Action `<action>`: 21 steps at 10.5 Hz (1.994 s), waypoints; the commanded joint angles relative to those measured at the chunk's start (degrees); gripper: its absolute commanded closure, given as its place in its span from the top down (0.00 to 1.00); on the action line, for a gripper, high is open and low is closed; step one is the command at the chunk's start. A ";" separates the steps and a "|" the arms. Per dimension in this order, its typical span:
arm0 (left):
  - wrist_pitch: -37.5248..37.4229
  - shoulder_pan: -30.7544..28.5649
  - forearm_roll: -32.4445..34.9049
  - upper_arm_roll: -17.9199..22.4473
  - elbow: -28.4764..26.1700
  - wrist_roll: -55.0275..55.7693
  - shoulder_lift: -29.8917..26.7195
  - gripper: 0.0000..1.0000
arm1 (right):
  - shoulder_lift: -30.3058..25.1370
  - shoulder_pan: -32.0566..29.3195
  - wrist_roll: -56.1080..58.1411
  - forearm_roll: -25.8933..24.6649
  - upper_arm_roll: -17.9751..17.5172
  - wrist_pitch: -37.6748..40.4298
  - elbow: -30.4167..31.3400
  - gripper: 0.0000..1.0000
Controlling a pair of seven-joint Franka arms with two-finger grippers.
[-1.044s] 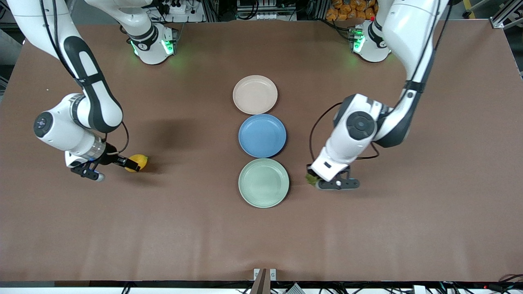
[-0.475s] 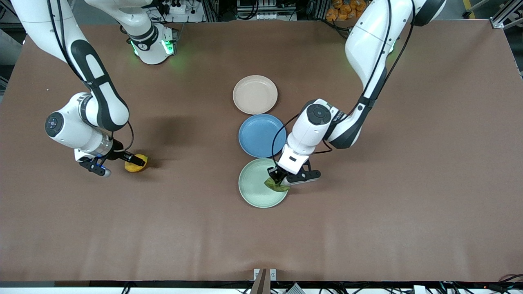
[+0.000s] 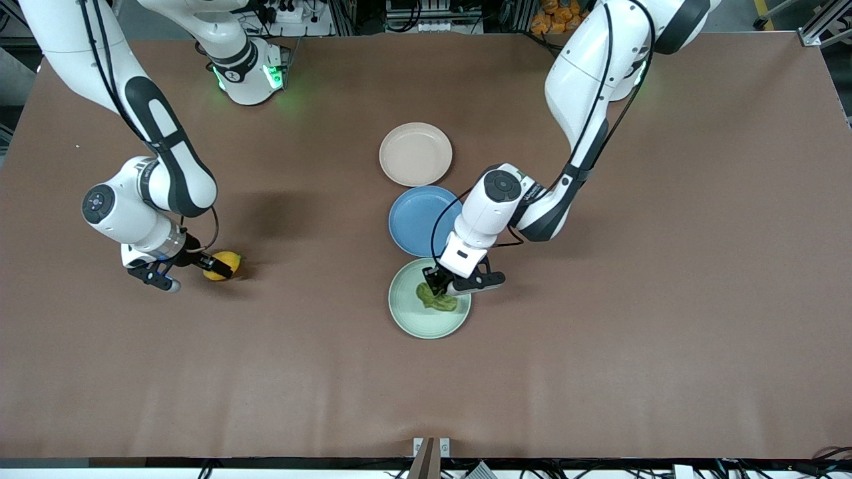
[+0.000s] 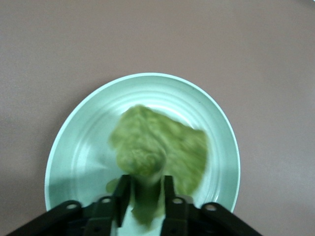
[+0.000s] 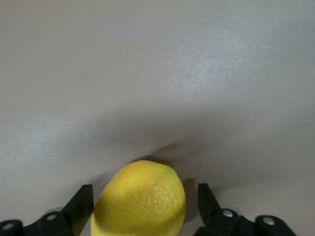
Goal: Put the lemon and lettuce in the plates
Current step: 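Release the lettuce and raise the left gripper while the right gripper lifts the lemon, then lower the lemon onto the beige plate and open the right gripper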
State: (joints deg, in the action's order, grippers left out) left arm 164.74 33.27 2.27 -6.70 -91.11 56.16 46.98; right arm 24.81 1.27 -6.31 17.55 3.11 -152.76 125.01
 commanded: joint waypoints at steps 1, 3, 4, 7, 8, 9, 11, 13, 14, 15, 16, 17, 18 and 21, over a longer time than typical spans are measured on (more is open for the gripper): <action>0.14 0.40 -0.16 0.89 0.32 1.41 -0.05 0.58 | 0.24 0.40 -0.02 -1.38 0.05 -0.34 -0.30 0.21; -3.78 0.05 -0.16 0.98 0.84 1.41 -1.36 0.57 | 0.16 0.49 -0.02 -3.13 0.05 -0.17 -0.04 0.00; -6.95 -0.04 0.10 1.50 1.02 1.32 -2.94 0.58 | -0.11 0.58 -0.02 -3.40 -0.04 0.27 0.14 0.00; -16.88 -1.35 0.28 3.53 1.02 0.36 -8.99 0.62 | -1.94 4.87 -0.45 -3.40 -0.04 4.74 0.14 0.00; -20.39 -3.02 0.37 3.53 1.02 -2.08 -11.36 0.63 | -3.17 6.80 -0.81 -3.40 0.05 7.10 0.14 0.00; -23.90 -4.34 0.37 3.53 1.02 -5.42 -13.56 0.64 | -4.58 7.60 -1.50 -3.40 -0.04 10.78 -0.03 0.00; -29.10 -7.41 0.37 3.44 1.02 -12.36 -17.17 0.64 | -8.09 11.45 -7.89 -3.40 -0.04 17.38 -0.30 0.00; -34.63 -9.79 0.37 3.53 1.02 -15.99 -20.42 0.72 | -10.56 16.98 -17.19 -3.49 -0.12 20.91 -0.30 0.00; -37.62 -11.63 0.37 3.53 0.94 -18.69 -22.18 0.77 | -10.91 20.14 -23.16 -3.49 -0.39 21.71 -0.38 0.00; -39.74 -13.21 0.37 3.53 0.94 -24.64 -23.68 0.82 | -10.92 24.79 -30.09 -3.40 -0.39 21.72 -0.65 0.00; -42.02 -15.58 0.37 3.36 0.94 -29.22 -25.09 0.86 | -10.92 29.10 -37.21 -3.40 -0.47 21.89 -1.61 0.00; -44.13 -17.17 0.37 3.36 0.94 -32.40 -26.14 0.88 | -10.92 32.71 -42.42 -3.32 -0.48 22.15 -2.14 0.00; -46.33 -19.10 0.37 3.36 0.94 -35.13 -27.20 0.92 | -10.83 36.40 -46.38 -3.31 -0.48 22.24 -2.23 0.00; -52.05 -22.97 0.28 3.36 1.02 -45.85 -30.97 1.00 | -10.57 45.11 -53.70 -3.23 -0.48 22.07 -2.32 0.00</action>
State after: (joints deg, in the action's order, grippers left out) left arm 116.64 12.50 2.30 -2.83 -88.64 17.03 20.07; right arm 14.95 41.67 -55.26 14.69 2.05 -131.39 122.68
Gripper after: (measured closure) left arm 0.009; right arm 0.260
